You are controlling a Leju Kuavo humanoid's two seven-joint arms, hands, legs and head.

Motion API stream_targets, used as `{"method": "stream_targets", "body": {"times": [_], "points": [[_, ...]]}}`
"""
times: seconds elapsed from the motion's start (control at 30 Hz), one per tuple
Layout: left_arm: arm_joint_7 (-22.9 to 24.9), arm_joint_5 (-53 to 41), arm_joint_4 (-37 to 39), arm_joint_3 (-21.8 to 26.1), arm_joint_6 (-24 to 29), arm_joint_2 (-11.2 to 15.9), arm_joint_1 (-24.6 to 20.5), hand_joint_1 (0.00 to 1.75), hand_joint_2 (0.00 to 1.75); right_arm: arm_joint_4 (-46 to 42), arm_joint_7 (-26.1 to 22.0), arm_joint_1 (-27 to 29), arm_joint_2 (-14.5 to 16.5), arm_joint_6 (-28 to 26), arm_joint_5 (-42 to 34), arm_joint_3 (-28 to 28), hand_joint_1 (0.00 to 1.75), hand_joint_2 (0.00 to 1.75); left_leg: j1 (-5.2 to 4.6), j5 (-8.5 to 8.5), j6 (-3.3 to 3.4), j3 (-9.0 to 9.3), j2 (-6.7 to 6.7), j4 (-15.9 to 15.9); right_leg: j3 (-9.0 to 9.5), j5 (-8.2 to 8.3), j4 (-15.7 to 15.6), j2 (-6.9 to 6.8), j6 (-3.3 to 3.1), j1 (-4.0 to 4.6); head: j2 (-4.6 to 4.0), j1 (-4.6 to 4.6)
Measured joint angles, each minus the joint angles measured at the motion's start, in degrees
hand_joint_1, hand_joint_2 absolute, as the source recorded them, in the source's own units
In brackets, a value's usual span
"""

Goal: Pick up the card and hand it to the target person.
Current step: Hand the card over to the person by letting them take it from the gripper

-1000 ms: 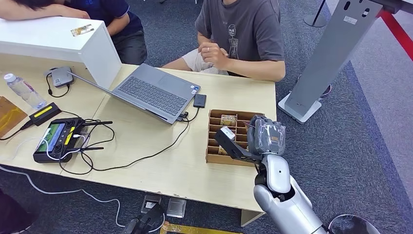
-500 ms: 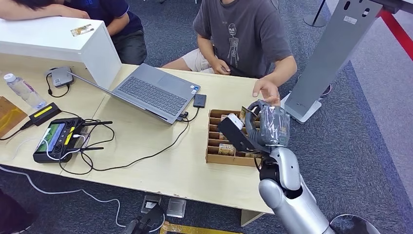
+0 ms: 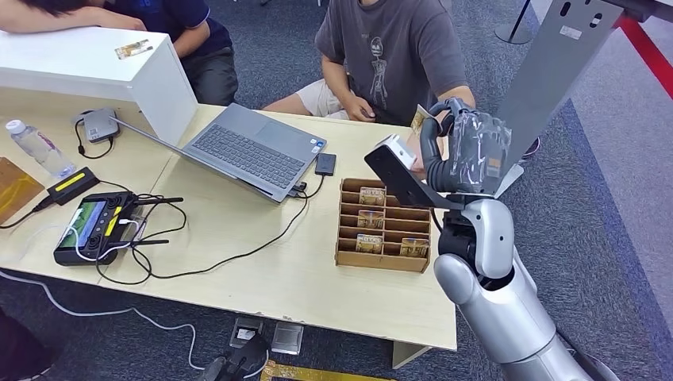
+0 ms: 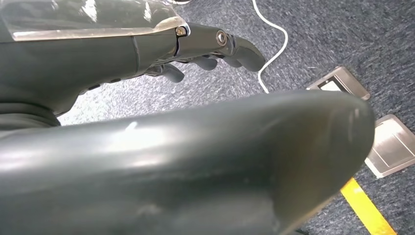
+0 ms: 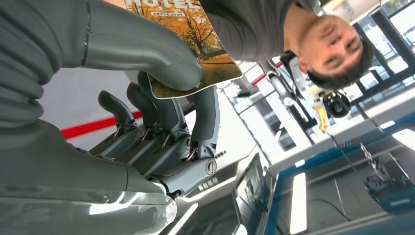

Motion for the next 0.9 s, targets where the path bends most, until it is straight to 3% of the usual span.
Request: {"method": "stream_targets", "body": {"times": [0.47,0.5,0.6,0.63,0.67,0.9], "points": [[0.28,-1.68,-0.08,-0.77,-0.15,-0.52,-0.58,0.00,0.00,14.37,-0.94,-6.22,1.20,-3.36,4.36,1.64,1.51,1.75,0.00,0.00,0.00,-0.03,-0.03,0.00,0.00,0.00,0.00,-0.02,0.00,0.00,0.00,-0.01],[0.30,-1.78,-0.10,-0.86,-0.15,-0.56,-0.60,0.00,0.00,15.56,-1.08,-6.47,1.40,-3.40,4.64,1.83,1.37,1.75,0.00,0.00,0.00,-0.03,-0.03,0.00,0.00,0.00,0.00,-0.02,0.00,0.00,0.00,-0.01],[0.37,-1.90,-0.22,-0.99,-0.14,-0.62,-0.68,0.00,0.00,19.23,-1.40,-7.08,2.03,-3.74,5.64,2.50,0.32,1.75,0.00,0.00,0.00,-0.03,-0.03,0.00,0.00,0.00,0.01,-0.02,0.00,0.00,0.00,-0.01],[0.37,-1.91,-0.26,-1.01,-0.12,-0.63,-0.69,0.00,0.00,20.41,-1.50,-7.18,2.24,-3.93,5.93,2.68,0.08,1.75,0.00,0.00,0.00,-0.03,-0.03,0.00,0.00,0.00,0.01,-0.02,0.00,0.00,0.00,0.01],[0.37,-1.91,-0.29,-1.02,-0.08,-0.64,-0.70,0.00,0.00,21.52,-1.63,-7.23,2.45,-4.17,6.11,2.83,0.00,1.75,0.00,0.00,0.00,-0.03,-0.03,0.00,0.00,0.00,0.01,-0.02,0.00,0.00,0.00,0.02],[0.39,-1.78,-0.31,-1.03,0.15,-0.65,-0.69,0.00,0.00,27.85,-2.86,-7.29,4.10,-5.49,6.01,4.06,0.00,1.75,0.00,0.00,0.00,-0.04,-0.03,0.00,-0.01,0.00,0.01,-0.02,0.00,0.00,0.00,0.03]]}}
